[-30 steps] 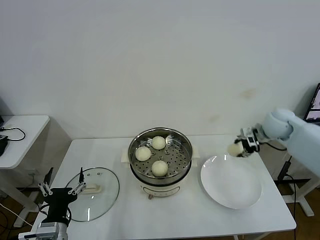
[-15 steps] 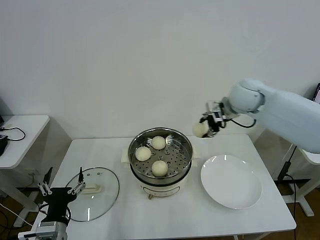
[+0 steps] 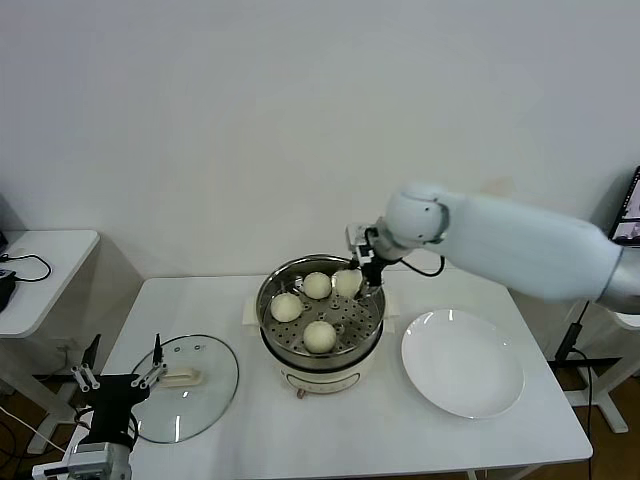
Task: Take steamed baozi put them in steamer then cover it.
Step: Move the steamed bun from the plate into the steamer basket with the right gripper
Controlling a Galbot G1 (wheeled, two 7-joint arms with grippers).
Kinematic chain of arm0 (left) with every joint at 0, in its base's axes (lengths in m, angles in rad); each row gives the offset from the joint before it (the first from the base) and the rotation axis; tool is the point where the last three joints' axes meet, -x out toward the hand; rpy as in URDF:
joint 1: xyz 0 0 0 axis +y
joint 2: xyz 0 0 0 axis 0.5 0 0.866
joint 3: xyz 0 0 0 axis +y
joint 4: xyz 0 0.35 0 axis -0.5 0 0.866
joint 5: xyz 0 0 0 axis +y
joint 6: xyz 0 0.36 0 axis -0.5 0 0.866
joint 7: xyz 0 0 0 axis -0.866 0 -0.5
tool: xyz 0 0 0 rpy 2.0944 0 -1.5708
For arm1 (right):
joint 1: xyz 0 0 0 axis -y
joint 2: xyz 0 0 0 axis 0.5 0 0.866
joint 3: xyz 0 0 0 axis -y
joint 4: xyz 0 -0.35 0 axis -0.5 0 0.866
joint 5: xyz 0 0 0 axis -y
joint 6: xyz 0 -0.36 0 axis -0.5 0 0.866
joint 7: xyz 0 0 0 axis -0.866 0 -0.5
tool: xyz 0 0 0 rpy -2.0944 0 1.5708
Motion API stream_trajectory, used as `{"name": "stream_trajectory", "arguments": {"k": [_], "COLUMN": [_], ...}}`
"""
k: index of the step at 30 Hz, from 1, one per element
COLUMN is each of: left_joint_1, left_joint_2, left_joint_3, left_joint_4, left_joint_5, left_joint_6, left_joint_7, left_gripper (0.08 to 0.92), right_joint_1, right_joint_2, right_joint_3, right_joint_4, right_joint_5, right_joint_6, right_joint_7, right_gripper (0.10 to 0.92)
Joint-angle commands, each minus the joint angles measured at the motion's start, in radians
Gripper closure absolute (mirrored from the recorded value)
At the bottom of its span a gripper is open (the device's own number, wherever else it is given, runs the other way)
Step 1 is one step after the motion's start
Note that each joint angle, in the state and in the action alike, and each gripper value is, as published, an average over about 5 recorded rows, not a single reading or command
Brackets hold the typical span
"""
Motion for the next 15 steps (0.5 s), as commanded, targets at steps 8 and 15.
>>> {"name": "stream_trajectory", "arguments": {"k": [8, 15], "left_joint_1": [-0.003, -0.004], "left_joint_2": [0.000, -0.002], "left_joint_3": [-0.002, -0.002], "left_joint_4": [0.005, 0.007], "left_joint_5": [-0.003, -0.003], "left_joint_6": [-0.001, -0.001], "left_joint_7": [0.000, -0.001], "left_gripper": [0.177, 0.177], "right_joint_1": [-0.111, -0.119], "right_joint_2": [0.092, 0.087], "right_joint_3": [-0.004, 0.007], "right_joint_4": [-0.103, -0.103], "right_joint_5": [-0.042, -0.052], "right_joint_6": [-0.053, -0.058], "right_joint_7": [0.033, 0.030], "right_gripper": [0.423, 0.423]}}
